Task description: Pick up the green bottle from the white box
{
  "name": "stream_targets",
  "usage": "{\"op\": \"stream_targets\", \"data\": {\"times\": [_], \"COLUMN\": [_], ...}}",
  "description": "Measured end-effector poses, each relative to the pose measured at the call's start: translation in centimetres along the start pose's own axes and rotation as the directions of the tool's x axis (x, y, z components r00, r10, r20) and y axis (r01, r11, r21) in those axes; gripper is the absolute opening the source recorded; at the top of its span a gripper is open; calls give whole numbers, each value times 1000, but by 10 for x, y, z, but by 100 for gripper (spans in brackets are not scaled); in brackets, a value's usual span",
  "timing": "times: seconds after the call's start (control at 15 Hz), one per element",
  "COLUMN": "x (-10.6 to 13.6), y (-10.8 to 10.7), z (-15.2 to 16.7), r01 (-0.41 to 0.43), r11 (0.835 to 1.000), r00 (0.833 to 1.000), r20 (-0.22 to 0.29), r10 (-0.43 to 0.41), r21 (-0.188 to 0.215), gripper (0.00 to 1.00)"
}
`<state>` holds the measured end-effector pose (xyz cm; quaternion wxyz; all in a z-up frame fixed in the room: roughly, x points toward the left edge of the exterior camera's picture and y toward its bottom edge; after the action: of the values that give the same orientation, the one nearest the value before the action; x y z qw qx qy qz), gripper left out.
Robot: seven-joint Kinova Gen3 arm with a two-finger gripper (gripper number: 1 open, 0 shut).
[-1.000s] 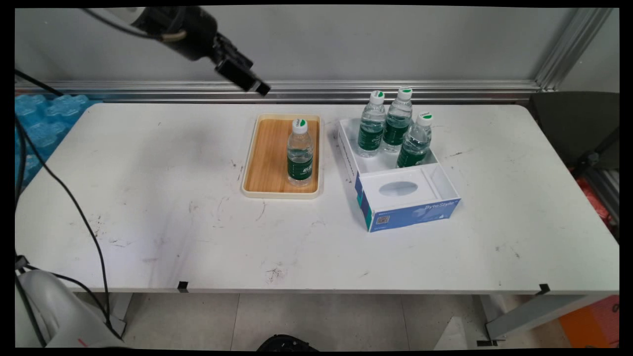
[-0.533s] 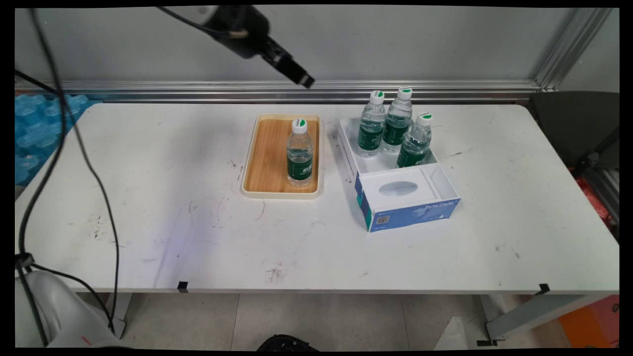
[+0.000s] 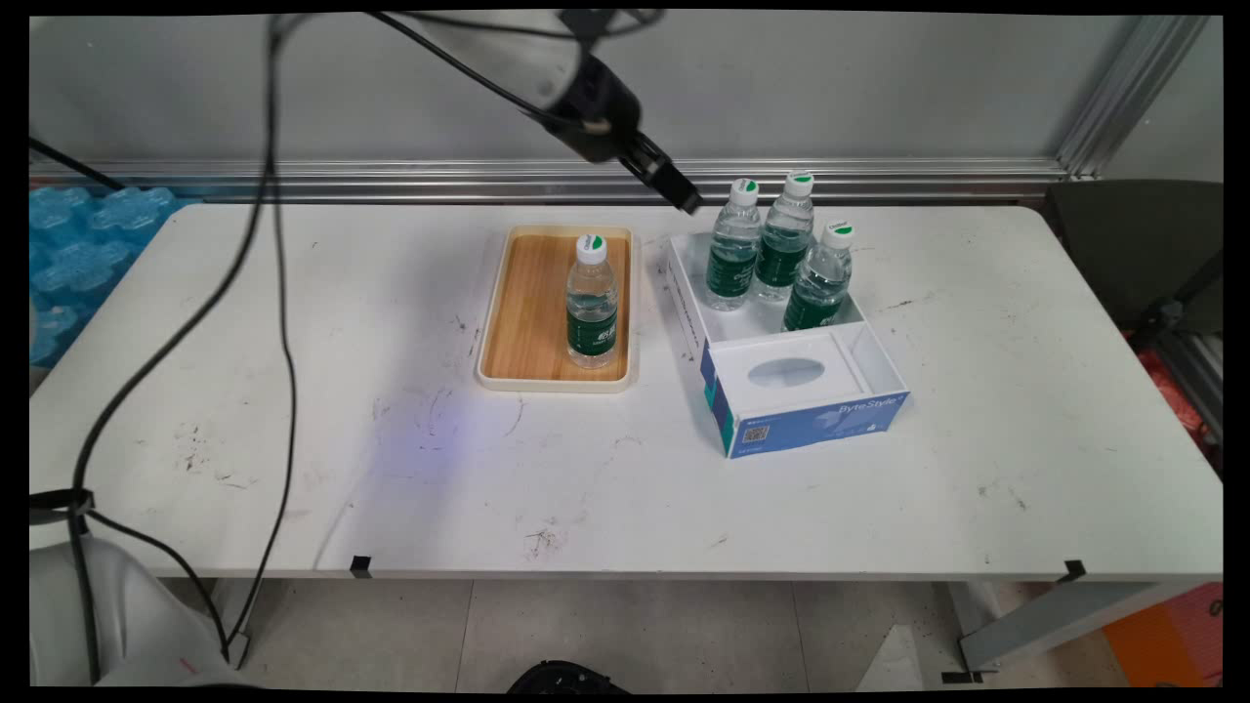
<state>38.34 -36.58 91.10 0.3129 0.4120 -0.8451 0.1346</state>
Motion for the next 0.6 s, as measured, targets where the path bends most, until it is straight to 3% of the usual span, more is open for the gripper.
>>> {"op": "stream_targets", "data": {"times": [0.4, 0.6], "x": [12, 15], "y": [5, 5], "z": [76, 100], "r01": [-41, -57], "r11": [999, 998], "r00": [999, 998], "r20": [19, 28], "r10": [41, 58], "r21": [-20, -25], "gripper": [100, 100]}}
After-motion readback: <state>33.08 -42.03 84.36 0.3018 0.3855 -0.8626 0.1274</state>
